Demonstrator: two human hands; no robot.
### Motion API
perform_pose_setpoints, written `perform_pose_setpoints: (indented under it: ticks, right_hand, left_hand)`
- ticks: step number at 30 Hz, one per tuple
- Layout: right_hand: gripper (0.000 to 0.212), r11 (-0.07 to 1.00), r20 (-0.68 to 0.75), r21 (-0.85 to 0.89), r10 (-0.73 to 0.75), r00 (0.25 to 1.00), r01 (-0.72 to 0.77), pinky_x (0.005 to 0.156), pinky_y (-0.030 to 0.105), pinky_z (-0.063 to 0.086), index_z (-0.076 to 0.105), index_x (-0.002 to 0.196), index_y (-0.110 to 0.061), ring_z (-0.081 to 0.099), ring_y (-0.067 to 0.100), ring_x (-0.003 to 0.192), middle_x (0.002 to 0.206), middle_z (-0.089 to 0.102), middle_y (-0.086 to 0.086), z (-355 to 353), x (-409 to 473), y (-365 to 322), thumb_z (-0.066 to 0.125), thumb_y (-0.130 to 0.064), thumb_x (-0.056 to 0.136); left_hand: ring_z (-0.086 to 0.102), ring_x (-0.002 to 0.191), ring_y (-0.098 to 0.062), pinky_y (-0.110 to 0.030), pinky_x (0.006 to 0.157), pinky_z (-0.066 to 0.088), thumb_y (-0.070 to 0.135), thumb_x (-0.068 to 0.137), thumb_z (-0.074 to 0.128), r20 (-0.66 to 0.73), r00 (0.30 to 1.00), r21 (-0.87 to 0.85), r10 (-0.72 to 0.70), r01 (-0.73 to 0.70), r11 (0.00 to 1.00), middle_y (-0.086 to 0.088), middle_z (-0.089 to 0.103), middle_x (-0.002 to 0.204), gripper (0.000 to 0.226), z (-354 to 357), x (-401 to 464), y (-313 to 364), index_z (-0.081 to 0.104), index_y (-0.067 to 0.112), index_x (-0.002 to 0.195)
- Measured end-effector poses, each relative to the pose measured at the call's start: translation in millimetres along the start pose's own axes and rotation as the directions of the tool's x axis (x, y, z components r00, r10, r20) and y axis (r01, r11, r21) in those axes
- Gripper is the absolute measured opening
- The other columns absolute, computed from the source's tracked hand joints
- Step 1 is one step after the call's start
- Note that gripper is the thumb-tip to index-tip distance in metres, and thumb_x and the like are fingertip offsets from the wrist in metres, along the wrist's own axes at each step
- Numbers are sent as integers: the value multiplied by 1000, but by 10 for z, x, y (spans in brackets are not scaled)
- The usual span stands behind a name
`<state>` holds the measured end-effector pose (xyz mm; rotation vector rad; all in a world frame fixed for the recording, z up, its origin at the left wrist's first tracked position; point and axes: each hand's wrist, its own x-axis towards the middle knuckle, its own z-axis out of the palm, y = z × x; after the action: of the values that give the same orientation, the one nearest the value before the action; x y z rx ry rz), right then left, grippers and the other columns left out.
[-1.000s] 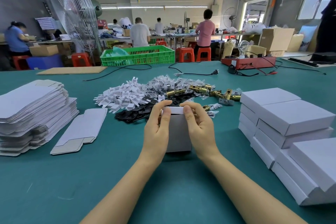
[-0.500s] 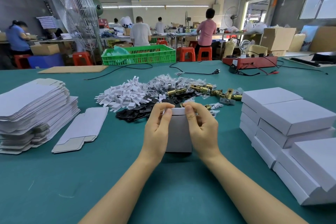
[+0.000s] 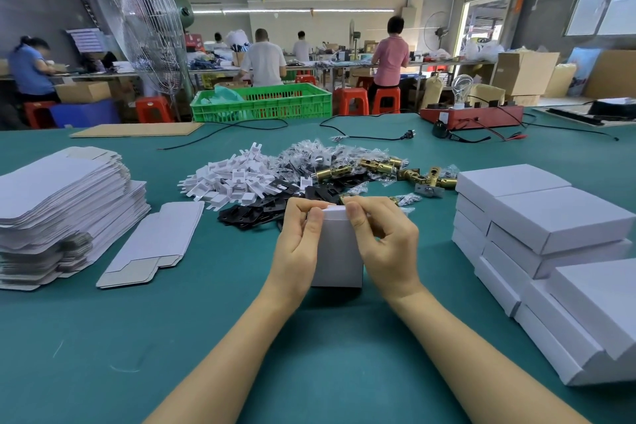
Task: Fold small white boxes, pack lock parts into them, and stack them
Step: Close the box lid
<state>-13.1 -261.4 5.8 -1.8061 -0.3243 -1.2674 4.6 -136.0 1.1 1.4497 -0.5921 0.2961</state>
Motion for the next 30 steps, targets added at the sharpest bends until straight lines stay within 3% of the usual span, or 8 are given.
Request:
perform_pose_setpoints:
  ticks: [7, 14, 17, 19, 22, 26, 28, 30]
  right_hand:
    - [14, 996, -2, -29, -83, 997, 83, 72, 32, 54, 74, 88, 0, 67, 21, 82, 88, 71, 9, -5, -35, 24, 65, -10, 88]
    - [31, 978, 74, -140, -144, 987, 153, 73, 37, 57, 72, 97, -1, 66, 27, 94, 103, 67, 13, -16, -152, 101, 63, -29, 88]
    - [28, 994, 112, -105, -22, 994, 34, 77, 34, 53, 67, 107, -5, 61, 19, 99, 109, 63, 8, 9, -164, 118, 67, -25, 88]
    - [31, 987, 169, -43, 160, 973, -155, 78, 33, 51, 61, 118, -14, 57, 14, 97, 113, 59, 1, 16, -162, 111, 66, -26, 90]
    - [28, 924, 211, 11, 370, 905, -381, 79, 35, 52, 55, 117, -28, 59, 17, 95, 110, 59, -5, 9, -110, 110, 64, -29, 91]
    - [16, 762, 229, -10, 632, 740, -648, 68, 23, 46, 52, 101, -31, 58, 18, 93, 101, 58, -7, -21, -12, 137, 64, -32, 90]
    - [36, 773, 298, -225, 634, 713, -593, 76, 22, 39, 52, 115, -23, 51, 15, 104, 114, 51, -3, -44, 55, 133, 66, -40, 86]
    - [74, 840, 463, -390, 533, 708, -378, 94, 27, 36, 40, 137, -23, 42, 15, 119, 127, 42, -2, -93, 167, 57, 70, -55, 77]
  left_hand:
    - [49, 73, 3, -10, 71, 40, 32, 95, 42, -30, 999, 28, 17, -17, 999, 14, 53, 81, 12, -3, 0, -31, 50, 24, 93]
    - [49, 68, -1, -16, 64, 41, 28, 95, 45, 33, 990, 235, 136, -140, 962, 14, 57, 75, 7, -107, -36, -152, 49, 32, 97]
    - [55, 79, -1, -17, 74, 46, 35, 97, 44, 81, 996, 252, 47, -66, 965, 17, 59, 98, 17, -100, -36, -178, 45, 44, 111]
    - [64, 95, -9, -23, 85, 51, 40, 99, 47, 111, 989, 190, -100, 78, 979, 5, 63, 118, 33, -106, -21, -184, 33, 53, 126]
    - [69, 96, -13, -29, 84, 56, 36, 94, 57, 137, 950, 105, -279, 266, 958, -8, 69, 113, 43, -138, 11, -188, 34, 49, 129]
    - [70, 81, -20, -31, 72, 54, 42, 81, 58, 141, 925, 122, -352, 337, 934, -15, 70, 95, 41, -132, 14, -175, 47, 47, 120]
    - [68, 68, -14, -26, 62, 52, 39, 75, 62, 77, 914, 71, -399, 394, 916, -15, 71, 84, 42, -129, 27, -175, 55, 37, 116]
    - [65, 65, -9, -22, 58, 49, 33, 75, 65, 8, 897, 28, -441, 441, 897, -3, 71, 79, 31, -133, 55, -190, 63, 24, 105]
